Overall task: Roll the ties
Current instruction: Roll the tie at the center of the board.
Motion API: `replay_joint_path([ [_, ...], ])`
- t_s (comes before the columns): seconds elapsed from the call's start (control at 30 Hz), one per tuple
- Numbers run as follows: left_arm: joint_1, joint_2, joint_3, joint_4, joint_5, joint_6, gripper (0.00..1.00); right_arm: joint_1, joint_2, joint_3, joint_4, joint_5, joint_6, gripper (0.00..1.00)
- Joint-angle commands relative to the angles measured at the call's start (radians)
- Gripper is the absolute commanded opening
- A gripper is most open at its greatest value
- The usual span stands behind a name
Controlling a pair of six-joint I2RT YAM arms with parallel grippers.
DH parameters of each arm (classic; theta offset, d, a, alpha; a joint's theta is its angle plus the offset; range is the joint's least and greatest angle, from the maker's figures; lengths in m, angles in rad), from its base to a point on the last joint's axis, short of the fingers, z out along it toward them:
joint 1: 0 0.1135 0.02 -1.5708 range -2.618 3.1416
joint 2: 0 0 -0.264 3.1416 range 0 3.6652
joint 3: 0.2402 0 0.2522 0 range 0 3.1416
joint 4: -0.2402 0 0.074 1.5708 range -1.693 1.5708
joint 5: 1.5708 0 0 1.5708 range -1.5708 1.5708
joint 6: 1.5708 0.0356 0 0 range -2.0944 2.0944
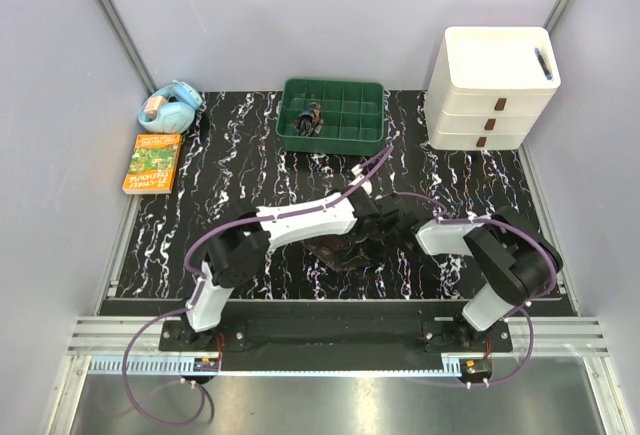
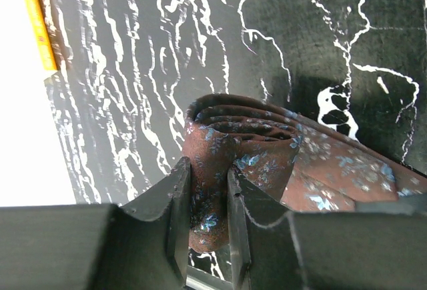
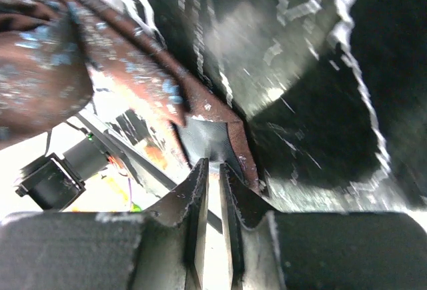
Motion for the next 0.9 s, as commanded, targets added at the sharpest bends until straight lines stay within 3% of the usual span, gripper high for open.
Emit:
replay_joint_path([
  [0.0, -0.021, 0.072, 0.016, -0.085, -0.123, -0.043, 0.23, 0.009, -0.110, 0.004, -0.102, 0.093, -0.038, 0.20],
  [0.43, -0.045, 0.105, -0.026, -0.087, -0.173, -0.088, 0.23, -0.090, -0.359, -0.004, -0.332, 0.096, -0.096, 0.24],
  [0.7, -0.052, 0.119, -0.006, -0.084, -0.160, -0.112, 0.24, -0.244, -0.440, -0.005, -0.436, 0.083, -0.185, 0.25],
  [0.87, -0.052, 0.151, 0.025, -0.090, -0.167, -0.108, 0.23, -0.317, -0.543, -0.010, -0.548, 0.184, -0.158, 0.26],
])
